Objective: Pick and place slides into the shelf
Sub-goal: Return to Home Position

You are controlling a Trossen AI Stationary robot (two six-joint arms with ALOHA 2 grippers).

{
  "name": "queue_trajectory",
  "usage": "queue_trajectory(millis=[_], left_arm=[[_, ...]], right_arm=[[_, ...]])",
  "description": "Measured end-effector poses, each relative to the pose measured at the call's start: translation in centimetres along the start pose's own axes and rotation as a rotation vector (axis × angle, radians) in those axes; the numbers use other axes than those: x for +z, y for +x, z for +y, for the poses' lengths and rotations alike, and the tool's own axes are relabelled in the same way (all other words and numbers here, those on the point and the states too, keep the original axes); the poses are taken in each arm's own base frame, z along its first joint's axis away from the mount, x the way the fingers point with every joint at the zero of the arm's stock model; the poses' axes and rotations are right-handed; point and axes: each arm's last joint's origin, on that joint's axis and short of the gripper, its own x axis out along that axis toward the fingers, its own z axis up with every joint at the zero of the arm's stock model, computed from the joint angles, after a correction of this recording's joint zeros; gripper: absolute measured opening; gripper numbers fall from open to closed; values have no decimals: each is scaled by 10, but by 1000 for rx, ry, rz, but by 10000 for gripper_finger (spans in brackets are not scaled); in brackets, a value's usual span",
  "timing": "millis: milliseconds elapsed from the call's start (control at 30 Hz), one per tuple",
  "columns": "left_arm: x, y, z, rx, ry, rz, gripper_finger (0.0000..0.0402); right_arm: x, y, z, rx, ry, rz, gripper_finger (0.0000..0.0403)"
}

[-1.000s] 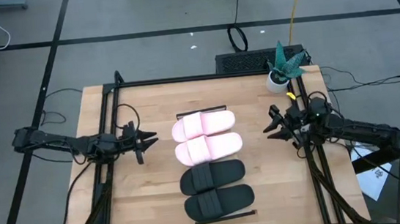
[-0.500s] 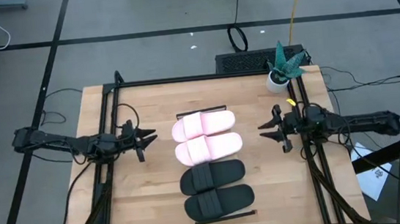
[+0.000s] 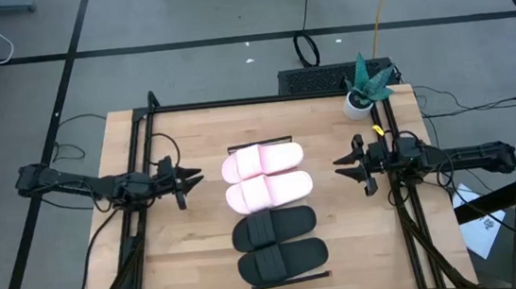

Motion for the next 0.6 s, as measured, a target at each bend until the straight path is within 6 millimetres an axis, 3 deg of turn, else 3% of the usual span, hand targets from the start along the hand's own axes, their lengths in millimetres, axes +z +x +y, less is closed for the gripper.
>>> queue_trajectory(millis=[600], left_arm=[[-1, 0, 0, -2, 3, 7, 120]], right_arm=[[0, 0, 0, 1, -1, 1, 109]])
